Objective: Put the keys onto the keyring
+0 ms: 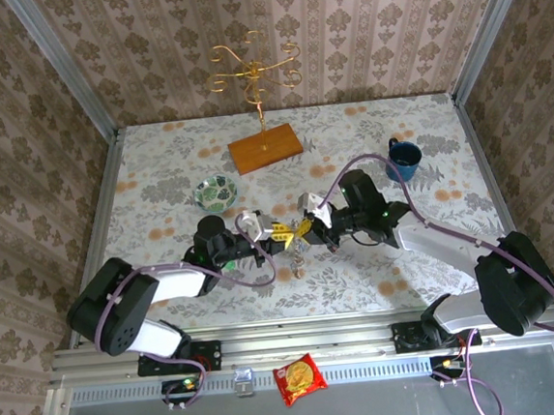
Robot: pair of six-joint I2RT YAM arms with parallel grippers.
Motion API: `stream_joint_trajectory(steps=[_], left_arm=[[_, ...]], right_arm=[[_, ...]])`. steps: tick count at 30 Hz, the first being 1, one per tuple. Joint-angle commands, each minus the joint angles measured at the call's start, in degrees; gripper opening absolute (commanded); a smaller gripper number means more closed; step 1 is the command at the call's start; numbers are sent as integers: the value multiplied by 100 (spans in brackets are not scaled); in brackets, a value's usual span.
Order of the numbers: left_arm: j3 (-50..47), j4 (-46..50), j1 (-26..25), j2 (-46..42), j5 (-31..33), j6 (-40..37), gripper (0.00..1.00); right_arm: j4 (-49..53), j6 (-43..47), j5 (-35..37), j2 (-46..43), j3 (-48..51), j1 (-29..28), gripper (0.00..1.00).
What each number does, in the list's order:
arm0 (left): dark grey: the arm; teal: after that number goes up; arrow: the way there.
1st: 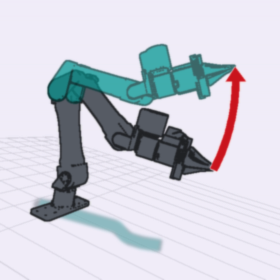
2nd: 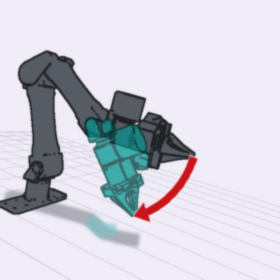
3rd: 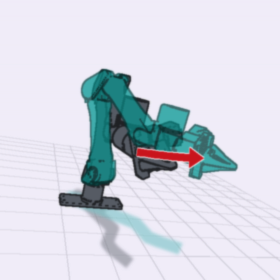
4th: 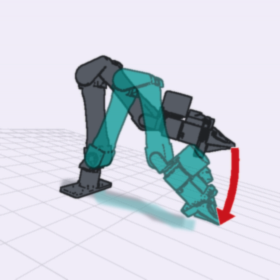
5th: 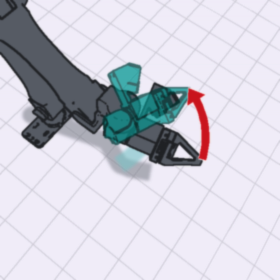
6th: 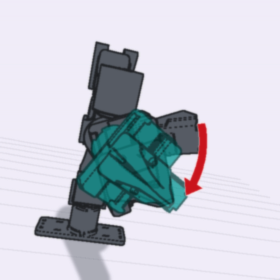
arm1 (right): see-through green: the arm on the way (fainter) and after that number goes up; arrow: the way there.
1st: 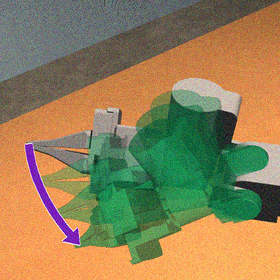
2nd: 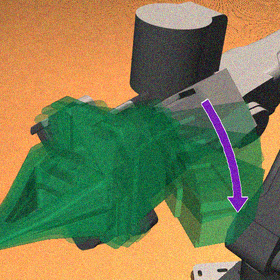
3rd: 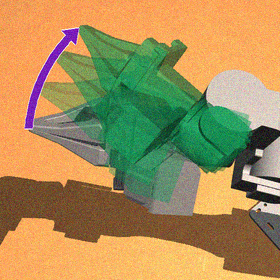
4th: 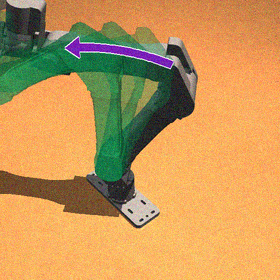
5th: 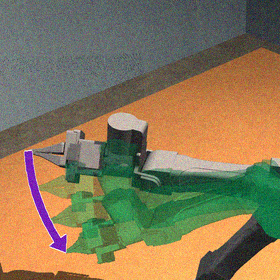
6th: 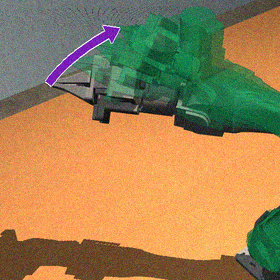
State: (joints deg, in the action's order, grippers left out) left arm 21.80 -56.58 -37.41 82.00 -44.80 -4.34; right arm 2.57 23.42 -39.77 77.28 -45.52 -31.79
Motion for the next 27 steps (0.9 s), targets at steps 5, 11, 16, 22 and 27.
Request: stream_joint_trajectory(steps=[5, 11, 16, 22, 27], left_arm=[[555, 1992, -3, -377, 41, -1047, 15], [807, 2613, -30, -469, -16, -1388, 9], [752, 2560, -21, -532, -35, -1423, 0], [570, 2155, -30, -525, -30, -1325, 0], [536, 2048, -38, -501, -54, -1320, 0]], right_arm=[[1445, 1059, 508, 147, -877, -405, 0], [1850, 1262, 640, 207, -1352, -609, 0], [1342, 522, 619, -33, -975, -283, 25], [541, -476, 564, -437, -118, -20, 35], [191, -723, 488, -422, 91, -20, 34]])
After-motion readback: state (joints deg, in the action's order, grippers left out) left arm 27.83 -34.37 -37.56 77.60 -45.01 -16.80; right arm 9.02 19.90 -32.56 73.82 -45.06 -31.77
